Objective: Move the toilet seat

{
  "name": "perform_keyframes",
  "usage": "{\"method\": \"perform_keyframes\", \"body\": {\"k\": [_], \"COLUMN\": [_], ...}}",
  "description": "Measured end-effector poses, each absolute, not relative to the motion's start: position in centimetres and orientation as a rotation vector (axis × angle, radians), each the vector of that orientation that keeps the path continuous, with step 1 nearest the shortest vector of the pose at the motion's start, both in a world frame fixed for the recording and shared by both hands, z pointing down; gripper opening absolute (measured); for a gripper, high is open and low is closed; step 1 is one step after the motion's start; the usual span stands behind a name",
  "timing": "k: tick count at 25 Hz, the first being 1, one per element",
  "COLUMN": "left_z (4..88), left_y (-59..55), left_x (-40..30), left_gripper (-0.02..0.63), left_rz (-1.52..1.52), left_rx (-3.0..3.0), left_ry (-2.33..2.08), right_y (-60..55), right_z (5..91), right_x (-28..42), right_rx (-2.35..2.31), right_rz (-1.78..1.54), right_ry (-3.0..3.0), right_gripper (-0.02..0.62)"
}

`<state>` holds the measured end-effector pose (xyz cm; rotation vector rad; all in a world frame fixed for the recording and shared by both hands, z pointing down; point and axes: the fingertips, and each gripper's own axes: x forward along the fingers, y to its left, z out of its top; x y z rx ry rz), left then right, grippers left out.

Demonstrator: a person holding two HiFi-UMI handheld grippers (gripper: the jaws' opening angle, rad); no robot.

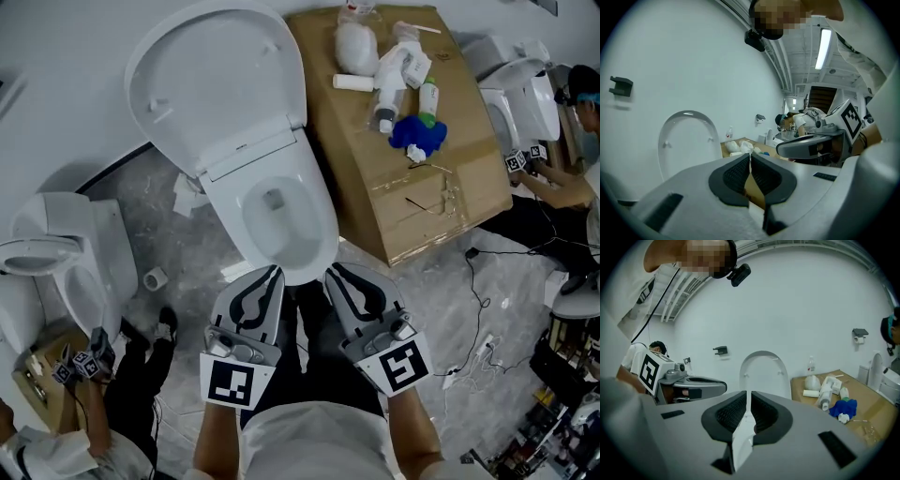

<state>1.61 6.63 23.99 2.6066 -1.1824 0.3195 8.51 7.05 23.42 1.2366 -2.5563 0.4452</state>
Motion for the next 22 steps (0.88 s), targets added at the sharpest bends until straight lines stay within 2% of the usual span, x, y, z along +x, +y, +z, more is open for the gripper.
{"method": "perform_keyframes", "body": {"k": [8,17,22], "left_z": [30.4,37.6,41.6], "left_y": [7.6,8.7,9.9], "left_x": [1.4,2.0,2.1], "left_gripper": [0.015,0.06,0.082], "left_rz": [0.336,0.411,0.422], "left_rx": [2.517,2.455,2.39], "left_ry": [-1.171,-1.147,-1.143], "right_y": [7.9,8.9,9.6], "right_z": [29.6,37.0,40.9], "right_x": [9.3,10.6,11.1], "right_rx": [1.221,1.211,1.2], "right_rz": [0.505,0.577,0.627], "right_ry": [-2.481,-2.419,-2.393], "right_gripper": [0.018,0.021,0.095]}}
